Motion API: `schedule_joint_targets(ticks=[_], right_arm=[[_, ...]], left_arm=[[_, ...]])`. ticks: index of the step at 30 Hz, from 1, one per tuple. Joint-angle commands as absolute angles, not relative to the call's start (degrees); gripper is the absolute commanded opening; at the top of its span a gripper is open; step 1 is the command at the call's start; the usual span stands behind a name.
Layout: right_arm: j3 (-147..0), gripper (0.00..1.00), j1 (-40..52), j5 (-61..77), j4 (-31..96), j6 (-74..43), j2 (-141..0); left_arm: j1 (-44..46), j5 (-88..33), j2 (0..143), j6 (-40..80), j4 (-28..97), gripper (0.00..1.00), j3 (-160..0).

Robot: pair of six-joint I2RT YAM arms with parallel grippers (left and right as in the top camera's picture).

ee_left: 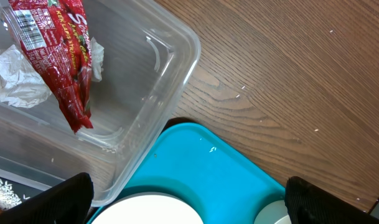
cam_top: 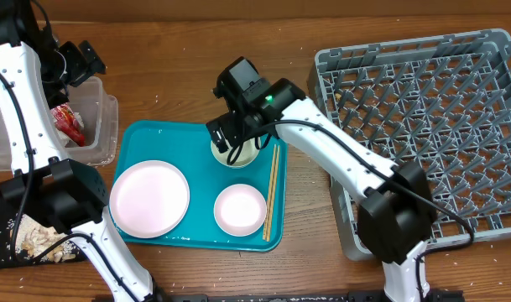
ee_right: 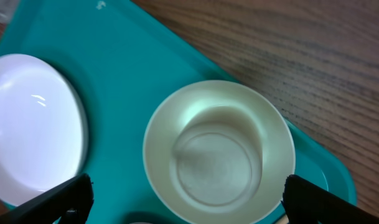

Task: Sort waste into correct bins and load items into the dishwasher
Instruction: 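Reach the right gripper to the white cup on the teal tray and grasp it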

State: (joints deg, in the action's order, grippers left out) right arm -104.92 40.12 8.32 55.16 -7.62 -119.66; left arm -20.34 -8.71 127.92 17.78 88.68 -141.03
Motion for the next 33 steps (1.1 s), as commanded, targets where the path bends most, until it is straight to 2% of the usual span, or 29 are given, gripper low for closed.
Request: schedule_joint_targets(ticks=[1,7,26,33], right_arm=[[-106.41,0.95,39.86,5.48,54.70,-7.25,-120.57],[-105.23,0.97,39.86,1.23,54.41,-7.22,-120.57],[-104.09,0.93,41.98,1.28,51.53,-8.97,-122.93],[-102.87,0.93,44.62,-3.86,51.86,-8.97,-123.57]], left_arm=[[-20.05,-8.14,127.39,16.88,88.60,1.00,-141.80],[-20.05,-8.14,127.39,16.86,88.60,1.00,-141.80],[-20.05,-8.14,127.39,16.86,88.60,1.00,-141.80],[-20.05,-8.14,127.39,16.88,88.60,1.00,-141.80]])
